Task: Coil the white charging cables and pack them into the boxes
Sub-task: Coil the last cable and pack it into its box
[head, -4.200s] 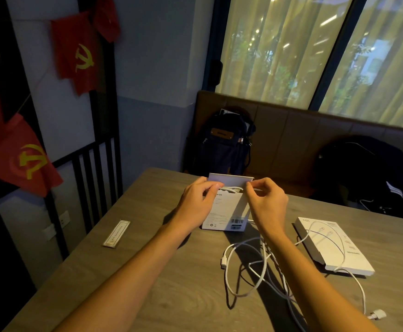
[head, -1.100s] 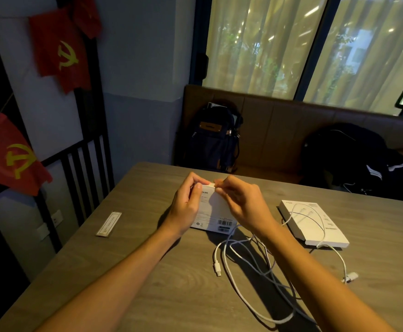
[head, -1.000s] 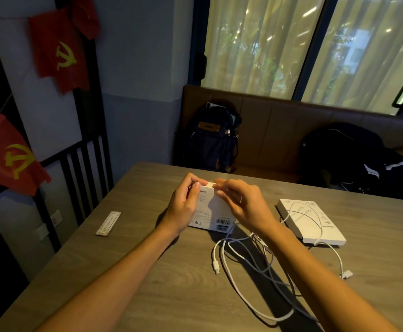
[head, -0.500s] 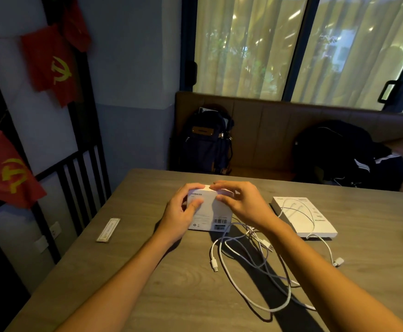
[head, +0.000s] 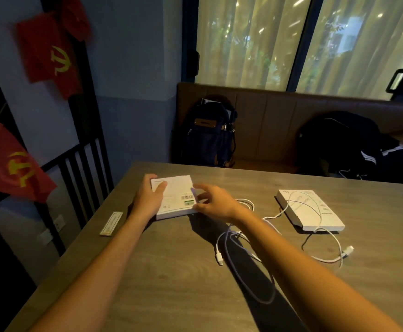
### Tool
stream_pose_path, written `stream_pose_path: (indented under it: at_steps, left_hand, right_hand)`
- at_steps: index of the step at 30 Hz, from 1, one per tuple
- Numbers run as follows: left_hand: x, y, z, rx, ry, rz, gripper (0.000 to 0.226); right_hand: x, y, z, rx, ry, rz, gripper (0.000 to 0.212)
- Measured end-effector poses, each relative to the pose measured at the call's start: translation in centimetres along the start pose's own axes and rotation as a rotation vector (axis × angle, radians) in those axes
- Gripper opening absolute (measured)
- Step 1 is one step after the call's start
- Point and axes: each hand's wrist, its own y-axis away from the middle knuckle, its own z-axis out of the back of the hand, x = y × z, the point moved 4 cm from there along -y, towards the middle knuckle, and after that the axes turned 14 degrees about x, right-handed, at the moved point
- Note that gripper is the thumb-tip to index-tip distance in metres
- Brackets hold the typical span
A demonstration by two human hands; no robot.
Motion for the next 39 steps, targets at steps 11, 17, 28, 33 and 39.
stream_pose_path:
  at_steps: [11, 17, 28, 33, 39]
  left_hand:
    - [-1.5, 1.0, -1.1, -0.019, -0.326, 0.026, 0.034]
    - [-6.9, 8.2, -5.6, 0.18, -0.458, -0.329, 0.004]
    - [-5.3, 12.3, -10.6, 0.601, -0.296, -0.162, 0.016]
    - [-5.1, 11.0, -7.0, 0.529, 0.59, -0.048, 0.019]
    - [-7.2, 12.1, -6.7, 0.689, 1.04, -0.055, 0.017]
  right_hand:
    - [-1.1, 7.6, 4.7, -0.014, 0.142, 0.056, 0.027]
    - [-1.9, 12.7, 4.2, 0.061, 0.356, -0.004, 0.037]
    - [-2.3, 14.3, 4.5, -0.084, 0.242, -0.056, 0.009]
    - [-3.4, 16.3, 6.1, -0.036, 0.339, -0.18, 0.013]
    - [-2.1, 15.2, 4.6, -0.117, 0.209, -0.048, 0.038]
